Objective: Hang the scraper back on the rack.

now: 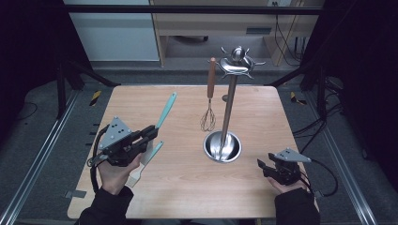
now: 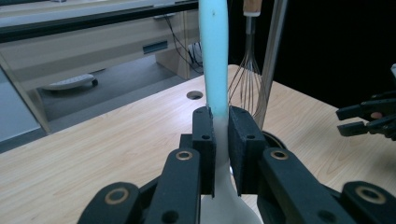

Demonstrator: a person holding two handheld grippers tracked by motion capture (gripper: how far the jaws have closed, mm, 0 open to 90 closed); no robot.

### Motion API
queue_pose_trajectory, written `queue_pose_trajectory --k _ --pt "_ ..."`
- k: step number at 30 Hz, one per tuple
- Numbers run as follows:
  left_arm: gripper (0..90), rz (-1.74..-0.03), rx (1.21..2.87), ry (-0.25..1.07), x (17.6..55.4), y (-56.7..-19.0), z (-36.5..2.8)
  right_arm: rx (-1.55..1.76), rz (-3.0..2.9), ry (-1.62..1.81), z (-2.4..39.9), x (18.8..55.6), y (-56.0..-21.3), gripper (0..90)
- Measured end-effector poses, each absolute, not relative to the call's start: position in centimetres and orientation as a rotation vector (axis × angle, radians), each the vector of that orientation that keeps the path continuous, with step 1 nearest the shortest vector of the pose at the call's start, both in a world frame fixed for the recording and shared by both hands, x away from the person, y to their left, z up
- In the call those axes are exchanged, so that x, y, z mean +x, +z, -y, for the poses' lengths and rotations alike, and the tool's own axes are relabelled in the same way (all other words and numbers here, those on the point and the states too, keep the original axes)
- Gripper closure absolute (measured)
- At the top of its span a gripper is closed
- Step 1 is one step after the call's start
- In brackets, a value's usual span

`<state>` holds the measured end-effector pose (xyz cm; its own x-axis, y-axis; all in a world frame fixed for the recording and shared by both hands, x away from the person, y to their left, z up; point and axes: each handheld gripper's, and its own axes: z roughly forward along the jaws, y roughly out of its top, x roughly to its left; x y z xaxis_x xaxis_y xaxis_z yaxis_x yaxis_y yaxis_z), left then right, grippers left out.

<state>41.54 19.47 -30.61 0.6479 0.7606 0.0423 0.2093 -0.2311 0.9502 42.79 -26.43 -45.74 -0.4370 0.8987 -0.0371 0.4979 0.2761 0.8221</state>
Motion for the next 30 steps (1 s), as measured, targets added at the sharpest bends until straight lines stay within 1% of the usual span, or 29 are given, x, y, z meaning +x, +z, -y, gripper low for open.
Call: queue_pose_trajectory --k 8,17,30 --pt "81.5 -0.757 1.736 0.602 42.0 -30.1 -18.2 1.249 -2.041 1.045 26.5 42.7 -45.7 47.1" --pt "81.5 -0.709 1.720 0.593 41.9 -29.3 -16.7 1.265 -2.030 1.031 26.5 42.8 -45.8 40.5" --pt "81.5 -0.664 1.689 0.578 41.9 -28.1 -15.2 1.265 -2.025 1.032 26.5 42.8 -45.8 40.0"
